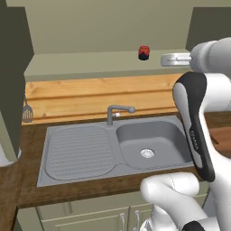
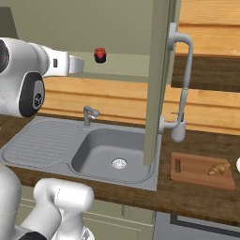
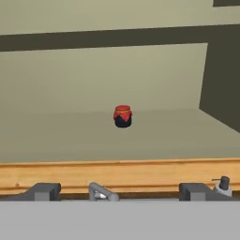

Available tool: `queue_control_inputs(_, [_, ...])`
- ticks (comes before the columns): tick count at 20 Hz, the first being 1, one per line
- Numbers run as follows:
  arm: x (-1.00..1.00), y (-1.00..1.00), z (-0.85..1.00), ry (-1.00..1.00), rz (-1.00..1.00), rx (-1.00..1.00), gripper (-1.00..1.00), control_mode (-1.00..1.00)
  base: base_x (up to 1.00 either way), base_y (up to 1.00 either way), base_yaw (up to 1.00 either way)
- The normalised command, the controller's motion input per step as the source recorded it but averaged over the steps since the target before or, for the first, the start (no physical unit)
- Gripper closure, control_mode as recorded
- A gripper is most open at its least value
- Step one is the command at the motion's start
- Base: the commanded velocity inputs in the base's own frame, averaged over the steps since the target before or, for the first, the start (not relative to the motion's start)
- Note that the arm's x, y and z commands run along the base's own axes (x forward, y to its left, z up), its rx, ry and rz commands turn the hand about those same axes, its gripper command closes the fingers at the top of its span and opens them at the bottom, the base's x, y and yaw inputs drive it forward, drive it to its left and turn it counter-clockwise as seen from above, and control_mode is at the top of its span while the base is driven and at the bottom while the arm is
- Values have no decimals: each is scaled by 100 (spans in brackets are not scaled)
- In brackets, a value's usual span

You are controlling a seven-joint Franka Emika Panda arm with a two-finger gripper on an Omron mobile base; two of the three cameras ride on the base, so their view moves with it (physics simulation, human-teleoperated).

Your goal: From the different types of pastries on the counter, select a croissant and place it on the cutting board. Then retrieve a jar of jam from the cabinet and place it alongside the croissant on the cutting board.

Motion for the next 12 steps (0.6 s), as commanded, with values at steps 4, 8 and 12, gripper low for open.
queue_control_inputs(4, [14, 0, -13, 0, 0, 0, -100, -100, 0, 0, 0])
queue_control_inputs(8, [20, 0, -4, 0, 0, 0, -100, -100, 0, 0, 0])
queue_control_inputs(12, [34, 0, -16, 0, 1, 0, -100, -100, 0, 0, 0])
